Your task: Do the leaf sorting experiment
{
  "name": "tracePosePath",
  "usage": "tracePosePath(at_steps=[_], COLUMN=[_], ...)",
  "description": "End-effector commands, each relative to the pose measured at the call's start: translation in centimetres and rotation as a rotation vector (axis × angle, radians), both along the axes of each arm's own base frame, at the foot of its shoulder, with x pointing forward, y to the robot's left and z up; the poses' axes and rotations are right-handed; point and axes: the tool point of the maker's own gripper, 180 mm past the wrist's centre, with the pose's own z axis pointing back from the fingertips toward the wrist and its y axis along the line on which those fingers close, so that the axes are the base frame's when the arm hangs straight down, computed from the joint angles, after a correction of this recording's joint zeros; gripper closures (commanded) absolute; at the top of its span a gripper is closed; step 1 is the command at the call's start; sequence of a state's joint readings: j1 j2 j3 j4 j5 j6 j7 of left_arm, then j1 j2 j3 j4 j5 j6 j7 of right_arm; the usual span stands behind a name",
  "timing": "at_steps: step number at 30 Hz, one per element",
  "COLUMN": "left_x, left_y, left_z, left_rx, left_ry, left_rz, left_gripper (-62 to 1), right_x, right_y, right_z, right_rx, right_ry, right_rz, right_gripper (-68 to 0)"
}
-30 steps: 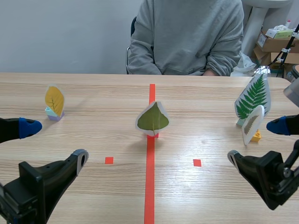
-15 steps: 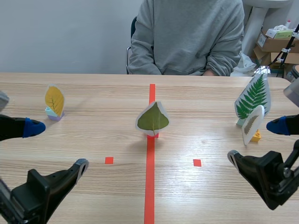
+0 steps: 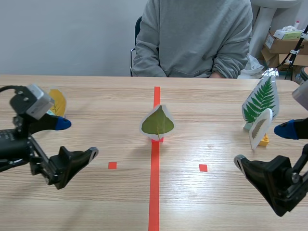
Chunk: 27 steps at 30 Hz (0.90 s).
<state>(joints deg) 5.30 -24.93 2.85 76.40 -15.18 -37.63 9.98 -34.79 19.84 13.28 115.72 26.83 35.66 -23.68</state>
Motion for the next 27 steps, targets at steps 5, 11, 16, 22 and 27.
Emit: tracePosePath(at_steps=[5, 11, 16, 22, 27], left_x=[3.5, 6.1, 7.3, 8.0, 8.3], left_y=[-3.7, -7.2, -10.0, -13.1, -14.9], left_z=[-0.5, -1.6, -2.5, -3.0, -2.8], left_rx=[0.005, 0.004, 0.008, 0.012, 0.008], left_ry=[-0.034, -0.030, -0.017, -0.013, -0.019], left_rz=[-0.099, -0.149, -0.173, -0.197, -0.209], left_gripper=[-62.3, -62.3, -62.3, -62.3, -62.3], right_x=[0.4, 0.4, 0.4, 0.4, 0.4], right_y=[0.1, 0.1, 0.1, 0.0, 0.0], right_z=[0.5, 0.4, 0.5, 0.5, 0.5], right_rx=[0.004, 0.003, 0.004, 0.004, 0.004], right_ry=[-0.020, -0.019, -0.020, -0.020, -0.020], right_rz=[0.009, 0.009, 0.009, 0.006, 0.005], right_gripper=[-60.6, -60.6, -60.6, -60.6, -60.6])
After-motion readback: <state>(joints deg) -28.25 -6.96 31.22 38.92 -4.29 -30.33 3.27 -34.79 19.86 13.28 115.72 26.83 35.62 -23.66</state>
